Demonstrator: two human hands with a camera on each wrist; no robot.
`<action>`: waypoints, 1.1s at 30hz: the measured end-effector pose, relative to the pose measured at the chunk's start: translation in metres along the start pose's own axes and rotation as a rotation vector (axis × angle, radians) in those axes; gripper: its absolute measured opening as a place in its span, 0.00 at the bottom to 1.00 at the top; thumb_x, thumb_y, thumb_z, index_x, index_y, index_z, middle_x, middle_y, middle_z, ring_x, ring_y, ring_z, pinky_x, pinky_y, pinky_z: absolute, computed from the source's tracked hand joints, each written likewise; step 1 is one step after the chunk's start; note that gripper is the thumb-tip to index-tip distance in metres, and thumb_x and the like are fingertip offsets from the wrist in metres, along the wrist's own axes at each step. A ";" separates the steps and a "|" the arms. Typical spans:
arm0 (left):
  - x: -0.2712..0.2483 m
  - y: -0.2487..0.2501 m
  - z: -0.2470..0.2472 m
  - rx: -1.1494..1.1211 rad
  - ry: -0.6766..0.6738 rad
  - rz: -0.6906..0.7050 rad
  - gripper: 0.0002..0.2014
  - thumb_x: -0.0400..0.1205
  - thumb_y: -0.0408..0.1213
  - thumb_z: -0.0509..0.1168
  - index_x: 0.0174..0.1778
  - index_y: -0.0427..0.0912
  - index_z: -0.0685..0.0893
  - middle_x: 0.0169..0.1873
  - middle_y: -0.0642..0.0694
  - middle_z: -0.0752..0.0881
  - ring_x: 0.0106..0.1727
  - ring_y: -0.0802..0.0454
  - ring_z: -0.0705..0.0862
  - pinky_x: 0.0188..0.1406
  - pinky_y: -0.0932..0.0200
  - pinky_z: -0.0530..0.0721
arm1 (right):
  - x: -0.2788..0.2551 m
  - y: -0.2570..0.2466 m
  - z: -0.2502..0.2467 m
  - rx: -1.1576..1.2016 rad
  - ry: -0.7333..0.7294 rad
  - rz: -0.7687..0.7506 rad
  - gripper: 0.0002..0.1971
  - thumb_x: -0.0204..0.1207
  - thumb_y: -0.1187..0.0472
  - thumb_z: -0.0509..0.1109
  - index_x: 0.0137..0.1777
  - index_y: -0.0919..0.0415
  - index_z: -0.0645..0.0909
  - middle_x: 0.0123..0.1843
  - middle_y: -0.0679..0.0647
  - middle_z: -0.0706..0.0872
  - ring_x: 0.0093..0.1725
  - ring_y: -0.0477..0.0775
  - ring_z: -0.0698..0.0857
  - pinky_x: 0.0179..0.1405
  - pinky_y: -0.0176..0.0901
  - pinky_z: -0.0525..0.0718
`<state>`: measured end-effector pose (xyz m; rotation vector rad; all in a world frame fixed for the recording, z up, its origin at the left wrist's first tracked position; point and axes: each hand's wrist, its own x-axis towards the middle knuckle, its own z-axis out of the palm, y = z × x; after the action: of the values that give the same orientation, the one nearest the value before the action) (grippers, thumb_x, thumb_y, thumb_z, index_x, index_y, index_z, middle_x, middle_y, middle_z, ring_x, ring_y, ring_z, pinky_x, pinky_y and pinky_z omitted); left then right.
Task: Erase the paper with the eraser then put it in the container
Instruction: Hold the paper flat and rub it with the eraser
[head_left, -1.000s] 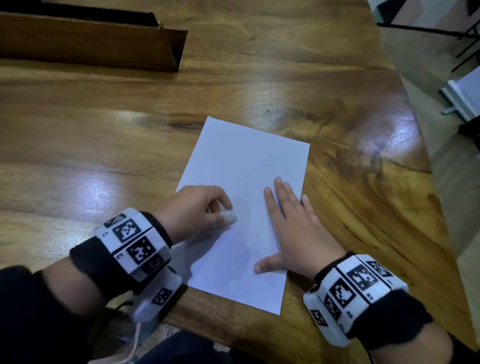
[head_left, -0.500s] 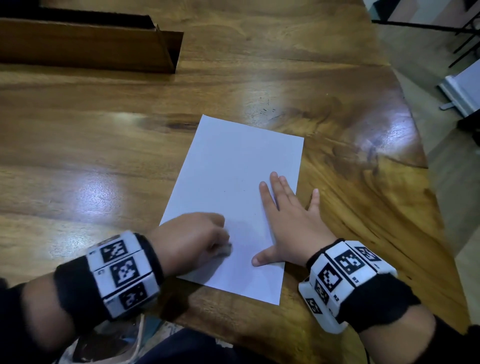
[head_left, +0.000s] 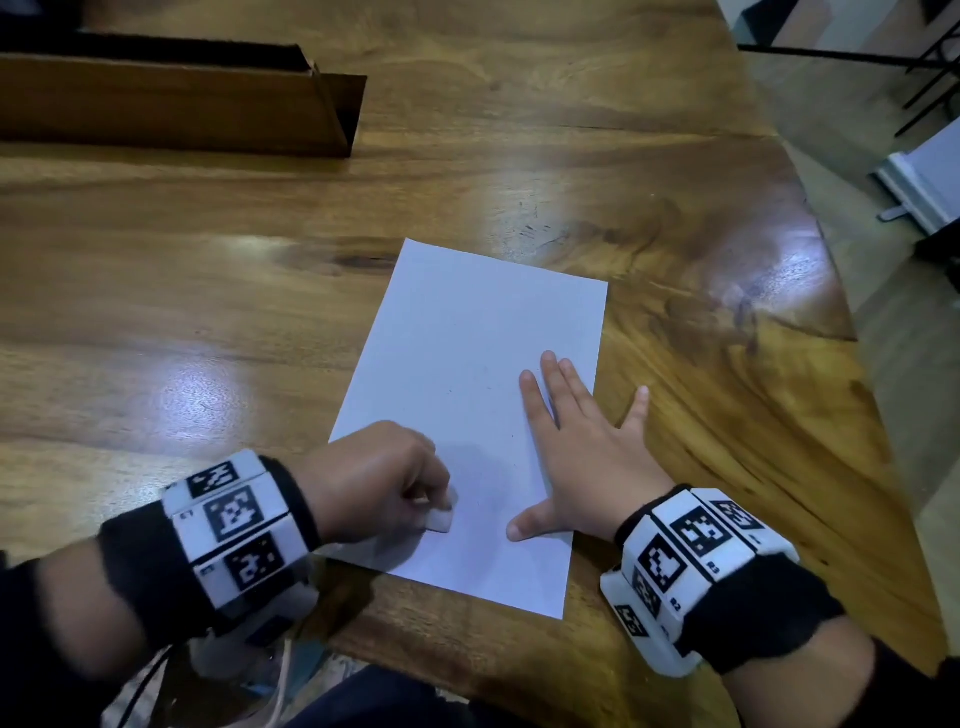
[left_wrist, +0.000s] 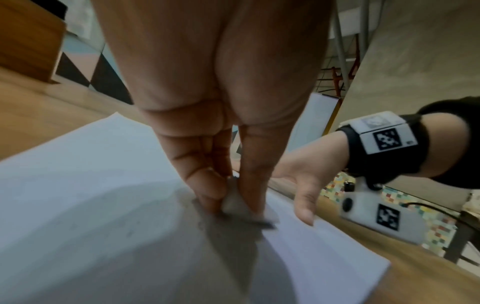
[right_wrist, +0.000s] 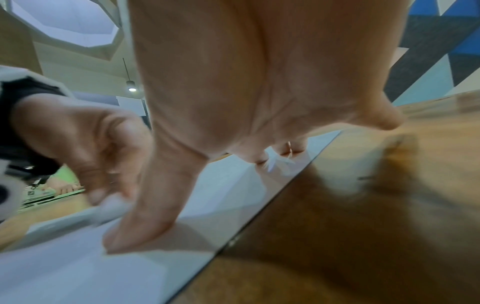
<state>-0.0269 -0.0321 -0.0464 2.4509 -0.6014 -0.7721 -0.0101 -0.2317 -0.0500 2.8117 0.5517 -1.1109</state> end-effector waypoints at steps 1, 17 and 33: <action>0.006 0.001 -0.004 0.031 0.043 -0.020 0.07 0.74 0.43 0.69 0.39 0.44 0.87 0.32 0.53 0.76 0.38 0.55 0.77 0.38 0.63 0.73 | 0.000 0.000 0.000 -0.002 0.001 0.000 0.70 0.59 0.26 0.71 0.79 0.57 0.21 0.79 0.55 0.17 0.79 0.51 0.21 0.69 0.87 0.35; 0.047 0.015 -0.017 0.147 0.147 -0.031 0.08 0.78 0.40 0.63 0.48 0.43 0.83 0.34 0.51 0.72 0.39 0.50 0.72 0.41 0.60 0.68 | 0.001 0.000 0.001 -0.011 0.020 0.007 0.70 0.59 0.25 0.70 0.80 0.56 0.22 0.79 0.55 0.18 0.80 0.51 0.22 0.68 0.87 0.35; 0.024 0.023 0.003 0.142 -0.091 0.118 0.11 0.75 0.44 0.60 0.36 0.41 0.83 0.35 0.48 0.75 0.35 0.49 0.76 0.36 0.61 0.70 | 0.002 0.002 0.003 0.006 0.034 -0.007 0.71 0.59 0.26 0.71 0.80 0.57 0.23 0.80 0.55 0.18 0.80 0.52 0.23 0.68 0.87 0.34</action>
<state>-0.0168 -0.0638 -0.0449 2.4908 -0.8545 -0.8221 -0.0102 -0.2334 -0.0539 2.8411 0.5623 -1.0692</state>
